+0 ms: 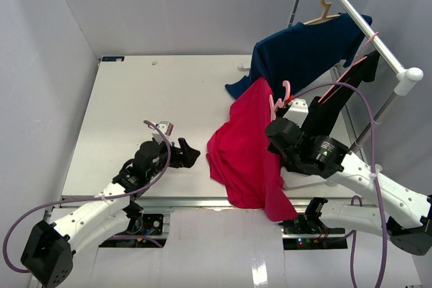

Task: Place the t-shirt on the hanger
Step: Place the hanger at the clothesline.

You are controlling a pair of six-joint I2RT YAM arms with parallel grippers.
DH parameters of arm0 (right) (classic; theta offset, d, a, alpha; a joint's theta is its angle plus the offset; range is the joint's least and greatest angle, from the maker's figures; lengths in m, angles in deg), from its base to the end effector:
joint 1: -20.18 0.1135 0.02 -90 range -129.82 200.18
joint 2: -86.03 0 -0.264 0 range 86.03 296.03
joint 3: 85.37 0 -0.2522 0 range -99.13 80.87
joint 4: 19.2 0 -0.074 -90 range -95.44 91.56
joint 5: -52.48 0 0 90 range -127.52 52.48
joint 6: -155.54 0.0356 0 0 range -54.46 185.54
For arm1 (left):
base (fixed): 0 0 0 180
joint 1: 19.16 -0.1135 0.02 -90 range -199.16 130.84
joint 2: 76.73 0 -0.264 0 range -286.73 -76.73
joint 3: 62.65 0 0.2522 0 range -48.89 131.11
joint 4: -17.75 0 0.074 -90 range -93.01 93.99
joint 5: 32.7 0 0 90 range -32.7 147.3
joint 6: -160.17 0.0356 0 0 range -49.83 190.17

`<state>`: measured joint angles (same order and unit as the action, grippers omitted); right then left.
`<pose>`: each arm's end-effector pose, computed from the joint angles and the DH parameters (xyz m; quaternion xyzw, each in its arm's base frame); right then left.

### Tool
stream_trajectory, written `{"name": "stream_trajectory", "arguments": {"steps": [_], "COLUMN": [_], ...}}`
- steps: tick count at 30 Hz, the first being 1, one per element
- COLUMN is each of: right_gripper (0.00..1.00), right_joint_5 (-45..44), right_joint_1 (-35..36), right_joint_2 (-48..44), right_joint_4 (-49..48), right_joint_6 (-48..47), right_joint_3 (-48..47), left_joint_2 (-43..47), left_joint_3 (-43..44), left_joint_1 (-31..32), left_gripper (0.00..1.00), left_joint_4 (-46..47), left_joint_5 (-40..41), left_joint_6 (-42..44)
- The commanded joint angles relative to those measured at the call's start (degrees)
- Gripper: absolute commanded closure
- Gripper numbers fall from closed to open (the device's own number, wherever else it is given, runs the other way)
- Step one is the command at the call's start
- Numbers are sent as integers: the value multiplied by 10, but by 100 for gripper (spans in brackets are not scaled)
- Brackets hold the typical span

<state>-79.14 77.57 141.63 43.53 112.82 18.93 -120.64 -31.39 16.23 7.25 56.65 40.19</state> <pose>0.1178 0.1403 0.3499 0.0667 0.8653 0.0984 0.4870 0.1438 -0.1026 0.1983 0.0425 0.8335 -0.3014 0.4611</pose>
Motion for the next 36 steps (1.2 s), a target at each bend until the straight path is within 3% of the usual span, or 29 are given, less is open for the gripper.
{"name": "stream_trajectory", "arguments": {"steps": [1,10,15,21,36], "right_gripper": [92,92,92,92,92], "right_joint_5": [-62,-69,-5,0,-12], "right_joint_1": [21,94,97,97,98], "right_joint_2": [-2,-28,-67,-124,-151], "right_joint_4": [-26,59,66,99,249], "right_joint_6": [78,143,99,107,138], "right_joint_3": [-19,-17,21,69,36], "left_joint_2": [16,23,16,15,2], "left_joint_3": [-4,-4,-2,-1,3], "left_joint_1": [7,10,11,13,18], "left_gripper": [2,2,2,2,2], "left_joint_4": [19,9,9,9,10], "left_joint_5": [20,45,43,42,34], "left_joint_6": [11,16,16,18,22]}}
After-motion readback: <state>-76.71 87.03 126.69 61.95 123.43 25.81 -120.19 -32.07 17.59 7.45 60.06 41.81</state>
